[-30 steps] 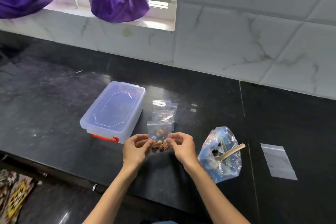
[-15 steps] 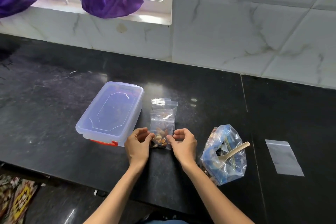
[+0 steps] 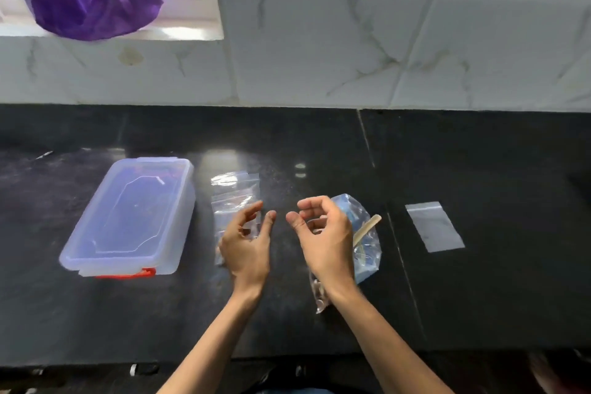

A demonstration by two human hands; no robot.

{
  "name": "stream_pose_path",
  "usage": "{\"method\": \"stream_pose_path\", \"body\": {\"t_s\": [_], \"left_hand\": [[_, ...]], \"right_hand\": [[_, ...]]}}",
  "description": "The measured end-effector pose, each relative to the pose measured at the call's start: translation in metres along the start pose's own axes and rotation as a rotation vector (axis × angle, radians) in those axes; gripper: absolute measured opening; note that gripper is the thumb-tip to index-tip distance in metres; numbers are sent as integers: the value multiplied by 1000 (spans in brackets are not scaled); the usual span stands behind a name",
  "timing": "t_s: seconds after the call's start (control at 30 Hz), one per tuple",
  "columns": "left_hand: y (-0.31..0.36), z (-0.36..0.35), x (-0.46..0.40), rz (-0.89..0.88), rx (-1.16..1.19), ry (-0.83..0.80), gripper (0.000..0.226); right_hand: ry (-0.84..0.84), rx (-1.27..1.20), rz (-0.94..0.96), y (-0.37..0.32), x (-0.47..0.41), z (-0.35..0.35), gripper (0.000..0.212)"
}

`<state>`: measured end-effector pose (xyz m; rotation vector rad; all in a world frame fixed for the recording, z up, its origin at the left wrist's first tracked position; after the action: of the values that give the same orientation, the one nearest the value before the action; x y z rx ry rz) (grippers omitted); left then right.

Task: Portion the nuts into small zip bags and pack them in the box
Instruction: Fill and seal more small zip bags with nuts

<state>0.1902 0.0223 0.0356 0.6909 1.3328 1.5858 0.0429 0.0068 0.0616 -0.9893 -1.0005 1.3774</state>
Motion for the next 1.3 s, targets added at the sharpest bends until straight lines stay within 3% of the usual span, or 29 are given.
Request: {"method": "stream_pose_path", "body": {"t_s": [0.23,0.43,0.67,0.9,1.17,1.3], "left_hand": [[46,-97,16,-18,154,-273,20],[64,-178,42,169,270,-486,22],[49,-255,59,463,167,-573,32],[26,-279,60,635,134,-613,38],[14,-288,54,654,175,-580,37],[12,-286,54,669,213,-567,38]], "right_hand": [[307,61,-105,35,9,117,15],[393,142,-269,80,-3,185,17],[343,211,-490,141,-35,223,36],[201,498,-591,167,-58,238,65],[125,547,-666,176,-68,239,54],[102,582,-625,176,-69,238,35]]}}
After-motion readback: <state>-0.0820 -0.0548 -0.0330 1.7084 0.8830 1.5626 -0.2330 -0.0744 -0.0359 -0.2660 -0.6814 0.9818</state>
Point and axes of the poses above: each hand's wrist, its own x-axis away from the middle knuckle, its own z-axis out of the back of the hand, y = z × x, the point moved 6 cm from there along -x, towards the middle knuckle, and after that the axes turned 10 degrees about -y, right-handed, at the moved point
